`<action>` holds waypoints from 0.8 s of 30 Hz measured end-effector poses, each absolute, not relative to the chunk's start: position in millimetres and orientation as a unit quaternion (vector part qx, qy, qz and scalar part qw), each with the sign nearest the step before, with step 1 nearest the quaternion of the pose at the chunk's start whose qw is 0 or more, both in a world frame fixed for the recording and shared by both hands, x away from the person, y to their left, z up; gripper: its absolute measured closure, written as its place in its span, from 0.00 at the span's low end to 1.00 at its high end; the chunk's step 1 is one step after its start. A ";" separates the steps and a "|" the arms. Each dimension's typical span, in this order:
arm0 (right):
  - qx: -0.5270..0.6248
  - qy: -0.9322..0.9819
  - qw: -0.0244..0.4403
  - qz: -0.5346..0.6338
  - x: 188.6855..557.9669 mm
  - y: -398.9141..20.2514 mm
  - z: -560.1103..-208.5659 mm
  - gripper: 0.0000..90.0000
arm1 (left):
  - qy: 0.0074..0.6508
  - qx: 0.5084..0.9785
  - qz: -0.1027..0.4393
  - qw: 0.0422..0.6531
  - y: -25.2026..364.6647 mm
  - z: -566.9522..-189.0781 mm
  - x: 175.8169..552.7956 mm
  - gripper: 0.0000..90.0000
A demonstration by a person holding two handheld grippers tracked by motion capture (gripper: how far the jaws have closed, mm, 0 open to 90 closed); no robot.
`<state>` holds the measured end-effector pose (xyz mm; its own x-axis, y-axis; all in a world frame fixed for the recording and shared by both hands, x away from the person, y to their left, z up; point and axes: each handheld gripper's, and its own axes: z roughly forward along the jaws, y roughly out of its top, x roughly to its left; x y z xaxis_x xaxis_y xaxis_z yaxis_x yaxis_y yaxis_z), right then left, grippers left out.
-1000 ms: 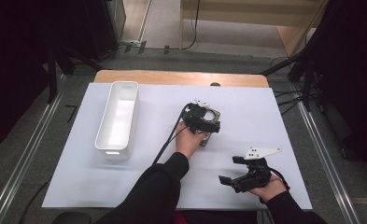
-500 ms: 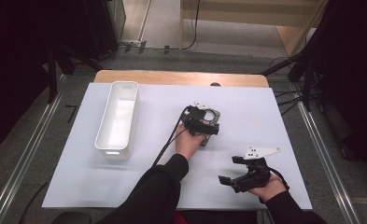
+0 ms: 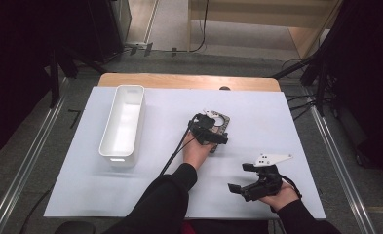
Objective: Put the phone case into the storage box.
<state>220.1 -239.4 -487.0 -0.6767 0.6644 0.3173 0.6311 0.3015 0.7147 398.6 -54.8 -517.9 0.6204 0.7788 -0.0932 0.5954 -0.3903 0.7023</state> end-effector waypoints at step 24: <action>0.401 0.808 0.020 0.431 219.6 -238.8 -487.1 0.00 | 0.410 0.832 0.178 0.328 -63.1 -520.0 392.5 0.06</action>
<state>219.6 -238.8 -487.1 -0.6773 0.6656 0.3134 0.6311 0.3068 0.7124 392.5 -63.1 -520.0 0.5996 0.7998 0.0273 0.5663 -0.4481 0.6918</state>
